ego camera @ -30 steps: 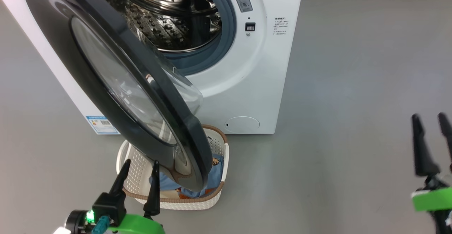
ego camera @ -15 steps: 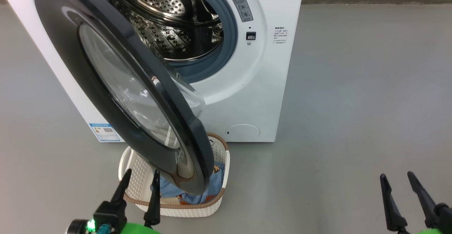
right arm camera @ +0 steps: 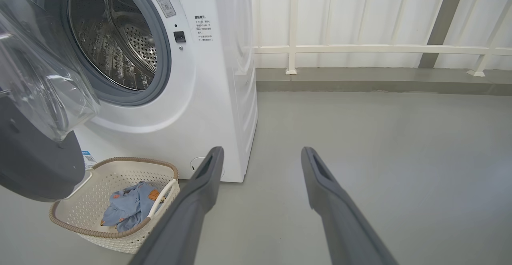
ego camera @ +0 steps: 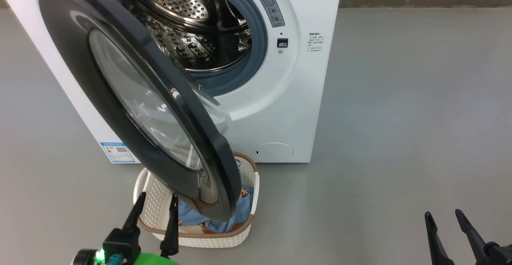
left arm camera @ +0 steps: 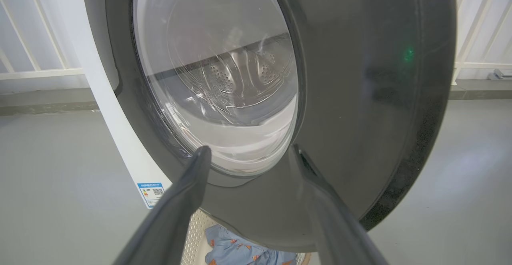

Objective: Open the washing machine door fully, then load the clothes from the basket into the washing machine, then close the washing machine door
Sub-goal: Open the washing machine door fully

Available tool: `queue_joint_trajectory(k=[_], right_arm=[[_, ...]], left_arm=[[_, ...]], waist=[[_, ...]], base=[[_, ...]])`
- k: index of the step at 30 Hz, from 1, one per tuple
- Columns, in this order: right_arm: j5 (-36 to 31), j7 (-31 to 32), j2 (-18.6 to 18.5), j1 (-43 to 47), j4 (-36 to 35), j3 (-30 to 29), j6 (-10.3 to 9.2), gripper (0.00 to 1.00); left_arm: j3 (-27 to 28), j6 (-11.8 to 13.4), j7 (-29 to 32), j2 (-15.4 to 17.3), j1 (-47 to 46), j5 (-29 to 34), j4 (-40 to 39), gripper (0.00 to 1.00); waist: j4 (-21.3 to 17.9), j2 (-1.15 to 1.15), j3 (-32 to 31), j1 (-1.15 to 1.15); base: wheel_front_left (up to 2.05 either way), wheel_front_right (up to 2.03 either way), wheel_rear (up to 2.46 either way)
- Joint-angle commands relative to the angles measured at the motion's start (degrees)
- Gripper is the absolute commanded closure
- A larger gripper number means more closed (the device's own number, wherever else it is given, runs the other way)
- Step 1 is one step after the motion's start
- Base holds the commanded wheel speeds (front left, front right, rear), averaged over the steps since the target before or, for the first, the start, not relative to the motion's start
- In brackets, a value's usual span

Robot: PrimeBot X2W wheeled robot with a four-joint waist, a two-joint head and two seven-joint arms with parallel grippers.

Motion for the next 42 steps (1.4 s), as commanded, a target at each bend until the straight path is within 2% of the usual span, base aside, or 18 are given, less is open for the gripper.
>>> queue_joint_trajectory(k=[1, 16, 17, 18, 31, 35, 42], right_arm=[[-0.09, -0.69, -1.11, -0.78, -1.27, 1.26, 0.17, 0.0], [-0.31, -0.69, -0.81, -0.69, -1.7, 1.08, 0.17, 0.0], [-0.32, -0.69, -0.76, -0.72, -1.77, 1.02, 0.17, 0.0], [-0.37, -0.69, -0.74, -0.74, -1.84, 1.02, 0.17, 0.0], [-0.49, -0.69, -0.59, -0.69, -1.98, 1.06, 0.17, 0.0], [-0.44, -0.69, -0.58, -0.89, -2.07, 1.11, 0.17, 0.0], [-0.72, -0.69, -0.62, -1.0, -2.28, 0.84, 0.17, 0.0]], left_arm=[[2.15, -0.15, -0.54, 0.89, -1.05, 0.54, -0.87, 0.0], [2.5, -0.07, -0.54, 0.89, -0.86, 0.75, -0.94, 0.0], [2.52, -0.08, -0.54, 0.89, -0.87, 0.75, -0.89, 0.16], [2.49, -0.21, -0.54, 0.89, -0.82, 0.67, -0.71, 1.0], [3.51, 0.04, -0.54, 0.89, -2.48, 1.31, -1.85, 1.0], [4.5, 1.09, -0.54, 0.93, -4.2, 2.74, -4.77, 1.0], [5.72, 3.44, -0.54, 1.85, -10.17, 6.48, -15.11, 1.0]], waist=[[0.05, 0.0, 0.07, 0.0], [-0.28, 0.0, -0.24, 0.0], [-0.32, 0.0, -0.25, 0.0], [-0.39, 0.0, -0.28, 0.0], [-0.57, 0.0, -0.28, 0.0], [-0.53, 0.0, -0.15, 0.0], [-0.2, 0.0, -0.1, 0.0]], base=[[0.0, 0.0, 0.0], [0.0, 0.0, 0.0], [0.0, 0.0, 0.0], [0.0, 0.0, 0.0], [0.0, 0.0, 0.0], [0.0, 0.0, 0.0], [0.0, 0.0, 0.0]])
